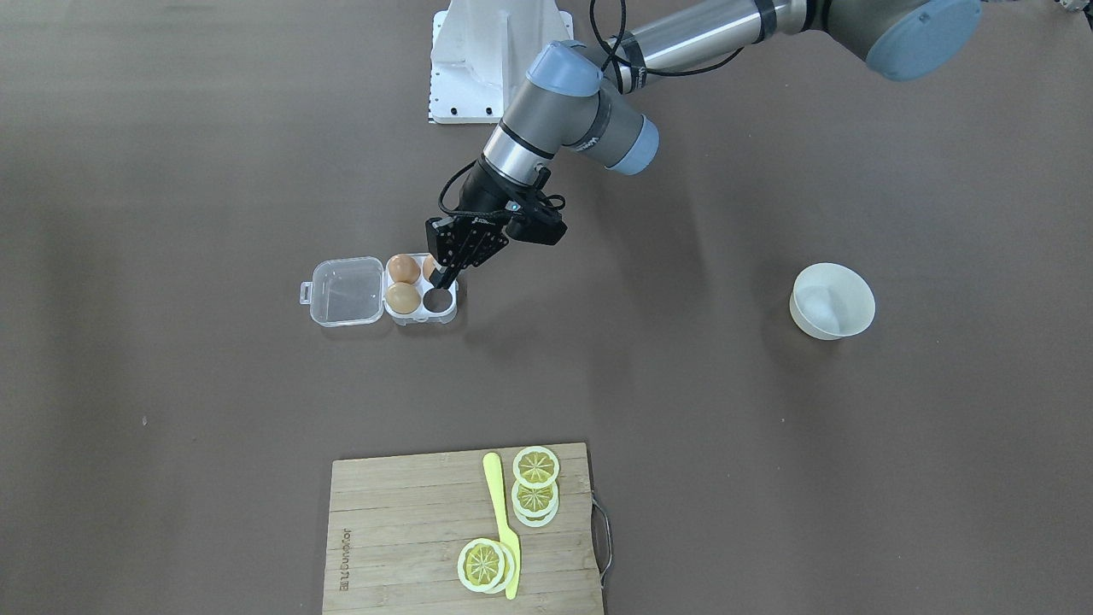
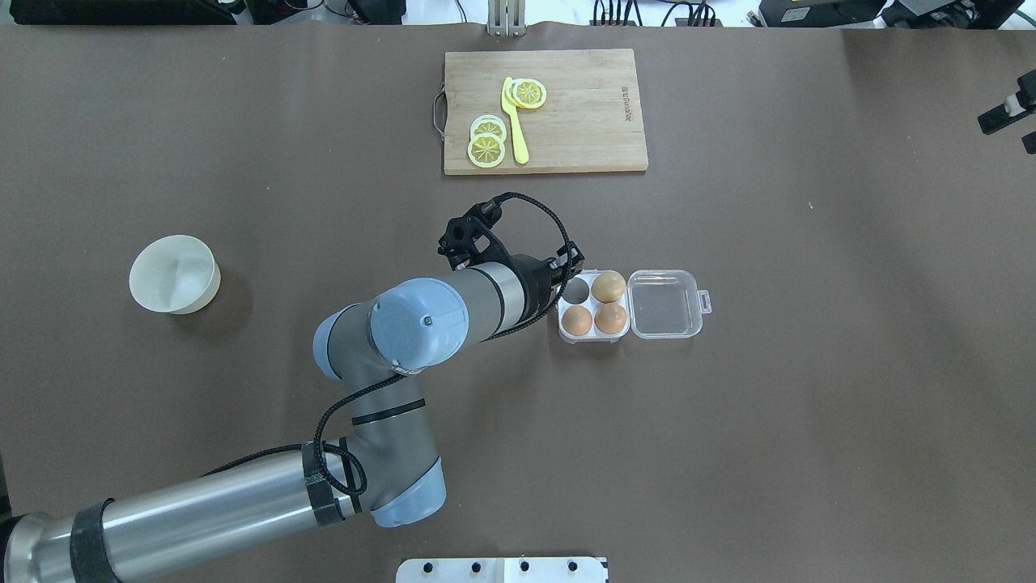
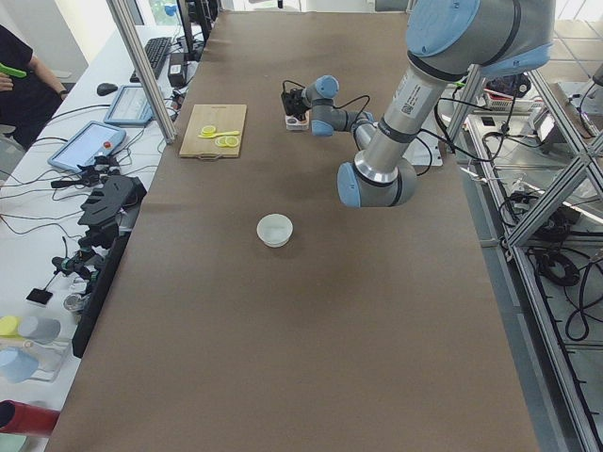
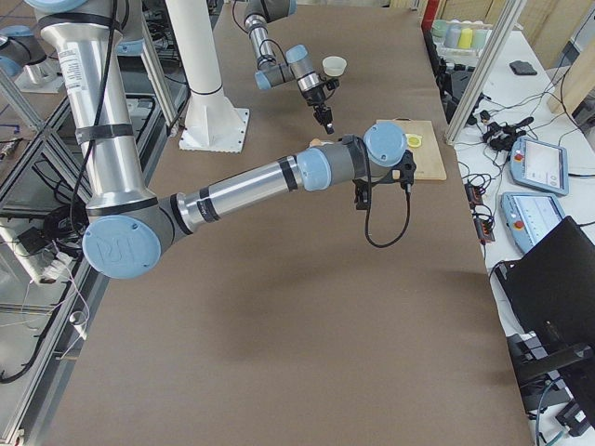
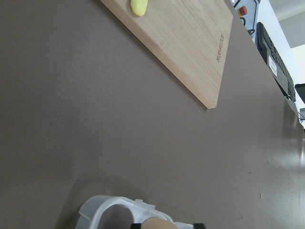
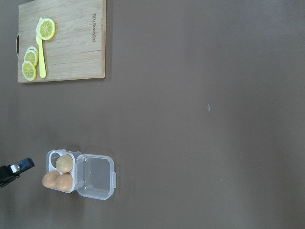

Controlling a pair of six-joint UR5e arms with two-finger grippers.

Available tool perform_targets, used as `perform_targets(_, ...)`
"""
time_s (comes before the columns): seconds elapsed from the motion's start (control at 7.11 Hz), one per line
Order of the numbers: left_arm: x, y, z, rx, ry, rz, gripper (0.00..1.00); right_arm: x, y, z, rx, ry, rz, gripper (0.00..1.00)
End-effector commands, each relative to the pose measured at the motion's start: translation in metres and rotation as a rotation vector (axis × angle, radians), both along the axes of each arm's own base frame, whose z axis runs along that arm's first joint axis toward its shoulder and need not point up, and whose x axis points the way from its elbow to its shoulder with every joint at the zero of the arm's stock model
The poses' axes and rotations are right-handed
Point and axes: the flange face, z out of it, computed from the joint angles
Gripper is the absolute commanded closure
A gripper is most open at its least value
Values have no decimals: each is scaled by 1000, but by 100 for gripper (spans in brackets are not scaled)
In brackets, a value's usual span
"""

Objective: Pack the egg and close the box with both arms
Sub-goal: 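Raise the left gripper from the box while the right gripper reaches toward the lid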

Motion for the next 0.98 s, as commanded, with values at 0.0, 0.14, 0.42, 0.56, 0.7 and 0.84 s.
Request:
perform_targets(0.0,-2,-4,1,0,-4,-4,87,-42,-2,-31,-45,63,5,0)
perform_targets(0.14,-4,-7,1,0,-4,-9,87,-64,8,-48,-74,136,49,0)
perform_targets(0.42,-11,-16,0,-5,-4,3,100,-70,34,-49,-98,158,65,0)
perform_targets(0.56,-13,-21,9,-12,-16,0,100,-69,40,-48,-99,164,66,0)
perform_targets(0.7,-17,-26,16,-17,-24,3,100,-83,56,-64,-113,187,92,1)
perform_targets(0.84,-18,-27,16,-18,-23,9,100,-120,82,-94,-162,222,142,1)
